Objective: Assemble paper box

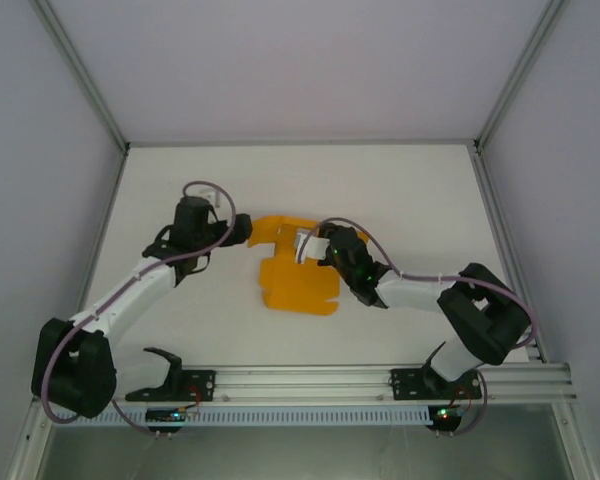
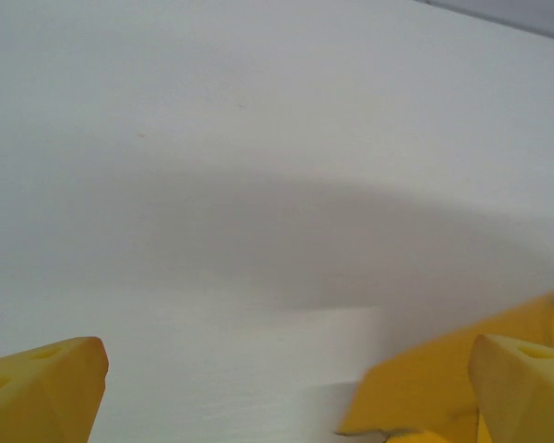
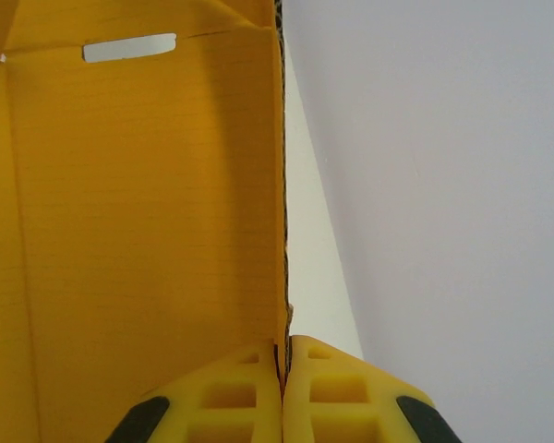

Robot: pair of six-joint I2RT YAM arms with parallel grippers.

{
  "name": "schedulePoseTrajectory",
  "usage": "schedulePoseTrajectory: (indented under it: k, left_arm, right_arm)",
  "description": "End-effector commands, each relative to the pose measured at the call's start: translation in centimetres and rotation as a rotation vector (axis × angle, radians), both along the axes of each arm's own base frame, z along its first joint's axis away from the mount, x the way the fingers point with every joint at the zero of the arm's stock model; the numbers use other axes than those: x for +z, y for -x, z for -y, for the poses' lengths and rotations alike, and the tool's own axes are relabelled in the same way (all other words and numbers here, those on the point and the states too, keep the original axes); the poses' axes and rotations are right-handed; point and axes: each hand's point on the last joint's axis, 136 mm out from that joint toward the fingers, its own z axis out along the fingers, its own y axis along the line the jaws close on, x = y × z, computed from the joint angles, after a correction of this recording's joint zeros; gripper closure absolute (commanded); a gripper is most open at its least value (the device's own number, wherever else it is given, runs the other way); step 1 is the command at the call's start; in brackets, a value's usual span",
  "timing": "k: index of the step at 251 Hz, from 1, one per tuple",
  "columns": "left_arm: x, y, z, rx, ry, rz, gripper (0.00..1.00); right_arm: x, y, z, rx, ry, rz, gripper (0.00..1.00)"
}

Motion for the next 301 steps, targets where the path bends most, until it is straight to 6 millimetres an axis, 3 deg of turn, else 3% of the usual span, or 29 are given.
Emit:
schedulePoseTrajectory:
  k: [1,48,88,115,143,247,273,301]
  left_arm:
    - [0.3,0.0,-1.7,0.025,-0.030,-0.020,0.00]
    - [0.5,-2.1,-3.0,0.060,0.004,0.002,0.00]
    - [-1.5,-4.0,-1.5,-0.005,0.029,-0.003,0.00]
    - [-2.3,-4.6,0.1,-0.082,0.062,0.004,0.01]
    - [-2.7,-4.4,1.5,-0.162,0.091,0.017,0.06]
    - [-6.0,-1.8,7.4,-0.400,0.149,-0.043,0.44]
    - [-5.7,-1.3,9.1,-0.450,0.192,-0.023,0.46]
    - [-5.7,-1.3,9.5,-0.454,0.207,-0.021,0.46]
  right_arm:
    - [0.6,-0.9,-0.5,0.024,0.086,0.056,0.95]
    - [1.3,-1.6,-1.4,0.052,0.143,0.144,0.94]
    - [2.8,-1.7,-2.7,0.081,0.111,0.254,0.95]
    - [2.6,-1.7,-3.1,0.089,0.126,0.280,0.94]
    - [1.8,-1.9,-3.0,0.077,0.145,0.272,0.94]
    - [0.8,-2.6,-3.8,0.060,0.138,0.265,0.94]
    - [0.3,-2.6,-3.8,0.056,0.137,0.240,0.94]
    - [0.1,-2.5,-3.6,0.052,0.133,0.231,0.94]
